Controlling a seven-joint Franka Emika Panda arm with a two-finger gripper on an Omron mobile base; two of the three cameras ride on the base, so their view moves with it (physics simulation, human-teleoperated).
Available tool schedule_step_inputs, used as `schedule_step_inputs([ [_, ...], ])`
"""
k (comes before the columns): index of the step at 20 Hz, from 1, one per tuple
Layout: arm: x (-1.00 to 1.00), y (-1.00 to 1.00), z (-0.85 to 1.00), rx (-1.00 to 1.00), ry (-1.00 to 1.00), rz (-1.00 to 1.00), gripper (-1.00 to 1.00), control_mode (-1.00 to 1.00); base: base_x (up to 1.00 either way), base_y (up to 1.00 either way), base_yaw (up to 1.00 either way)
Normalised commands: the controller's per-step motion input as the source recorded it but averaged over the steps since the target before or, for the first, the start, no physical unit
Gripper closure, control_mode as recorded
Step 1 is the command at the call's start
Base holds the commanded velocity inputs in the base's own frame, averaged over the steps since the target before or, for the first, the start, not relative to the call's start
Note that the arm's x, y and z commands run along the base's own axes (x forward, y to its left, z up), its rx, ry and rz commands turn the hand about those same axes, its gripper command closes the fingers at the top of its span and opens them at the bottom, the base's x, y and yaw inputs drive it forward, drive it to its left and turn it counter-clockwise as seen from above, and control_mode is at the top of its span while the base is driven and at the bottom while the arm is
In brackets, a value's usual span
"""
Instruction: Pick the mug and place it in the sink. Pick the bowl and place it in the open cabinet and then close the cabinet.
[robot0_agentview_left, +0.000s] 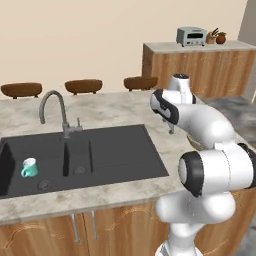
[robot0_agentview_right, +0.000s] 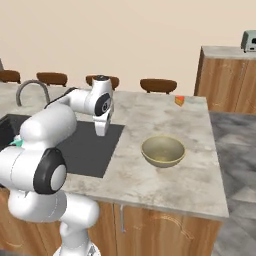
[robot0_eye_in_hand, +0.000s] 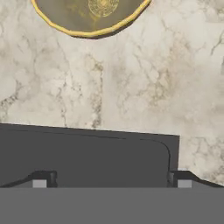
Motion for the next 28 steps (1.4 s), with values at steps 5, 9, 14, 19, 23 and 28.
schedule_step_inputs([
  [5, 0.0, 0.0, 0.0, 0.0, 0.0, 0.0, -1.0, 1.0, 0.06, -1.0, 0.0],
  [9, 0.0, 0.0, 0.0, 0.0, 0.0, 0.0, -1.0, 1.0, 0.14, -0.85, 0.0],
  [14, 0.08, -0.05, -0.05, 0.0, 0.0, 0.0, -1.0, -1.0, 0.16, -0.14, 0.0],
  [19, 0.06, -0.07, -0.09, 0.0, 0.0, 0.21, -1.0, -1.0, 0.0, 0.0, 0.0],
  [23, -0.01, -0.24, -0.05, 0.0, -0.03, 0.38, -1.0, -1.0, 0.0, 0.0, 0.0],
  [28, 0.0, -0.22, -0.17, 0.02, -0.01, 0.32, -1.0, -1.0, 0.0, 0.0, 0.0],
])
